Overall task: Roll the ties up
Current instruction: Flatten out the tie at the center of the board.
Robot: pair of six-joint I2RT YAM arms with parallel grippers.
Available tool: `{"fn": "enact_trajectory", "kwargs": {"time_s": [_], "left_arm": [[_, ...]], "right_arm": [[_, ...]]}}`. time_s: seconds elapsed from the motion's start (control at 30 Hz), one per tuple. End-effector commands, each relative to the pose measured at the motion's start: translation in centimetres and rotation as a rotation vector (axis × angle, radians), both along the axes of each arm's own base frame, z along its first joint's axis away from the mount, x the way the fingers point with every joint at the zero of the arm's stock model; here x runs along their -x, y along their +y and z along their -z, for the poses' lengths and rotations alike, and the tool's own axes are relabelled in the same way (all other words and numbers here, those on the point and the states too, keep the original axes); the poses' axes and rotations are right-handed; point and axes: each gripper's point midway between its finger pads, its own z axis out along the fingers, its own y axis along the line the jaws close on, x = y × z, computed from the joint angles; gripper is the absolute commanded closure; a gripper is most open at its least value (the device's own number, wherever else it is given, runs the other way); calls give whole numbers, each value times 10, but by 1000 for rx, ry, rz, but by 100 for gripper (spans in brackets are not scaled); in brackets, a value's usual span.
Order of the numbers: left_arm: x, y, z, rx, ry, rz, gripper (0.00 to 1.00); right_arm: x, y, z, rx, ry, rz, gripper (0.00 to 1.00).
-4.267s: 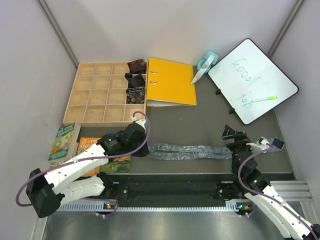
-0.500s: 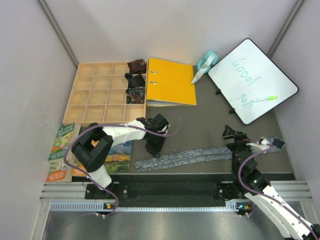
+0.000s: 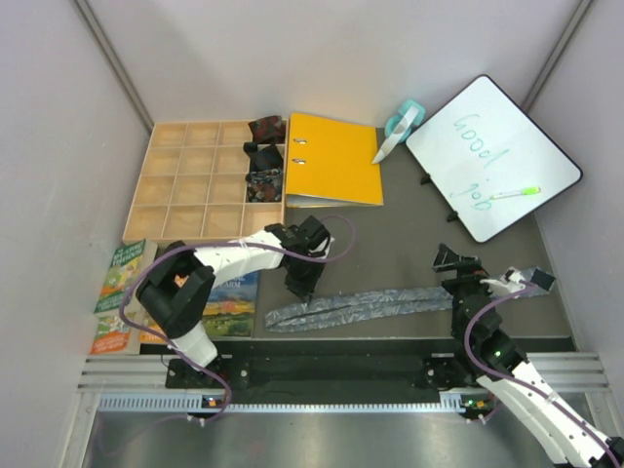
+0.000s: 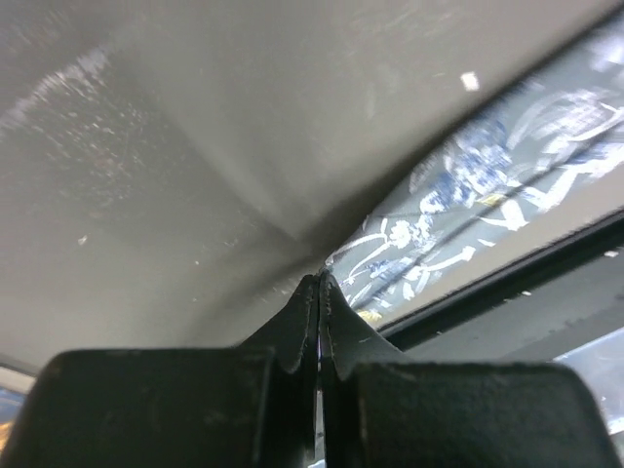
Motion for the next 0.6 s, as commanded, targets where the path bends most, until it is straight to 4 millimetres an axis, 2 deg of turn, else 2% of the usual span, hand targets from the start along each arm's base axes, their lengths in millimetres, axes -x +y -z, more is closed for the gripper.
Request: {"fn": "enact_trajectory", "kwargs": {"time_s": [0.0, 0.1, 0.23, 0.37, 0.57], "left_arm": [[-5, -14, -41, 96, -54, 27, 100], [0, -16, -50, 120, -42, 31, 100], [7, -13, -51, 121, -19, 33, 100], [19, -9, -49, 133, 22, 40, 100], [35, 9, -39, 79, 63, 34, 99]], "right_arm": [[-1, 1, 29, 2, 2, 2, 1], [-1, 2, 28, -2, -1, -1, 1], [-1, 1, 28, -2, -1, 1, 1], [-1, 1, 29, 2, 2, 1, 1], [-1, 2, 29, -1, 1, -1, 1]]}}
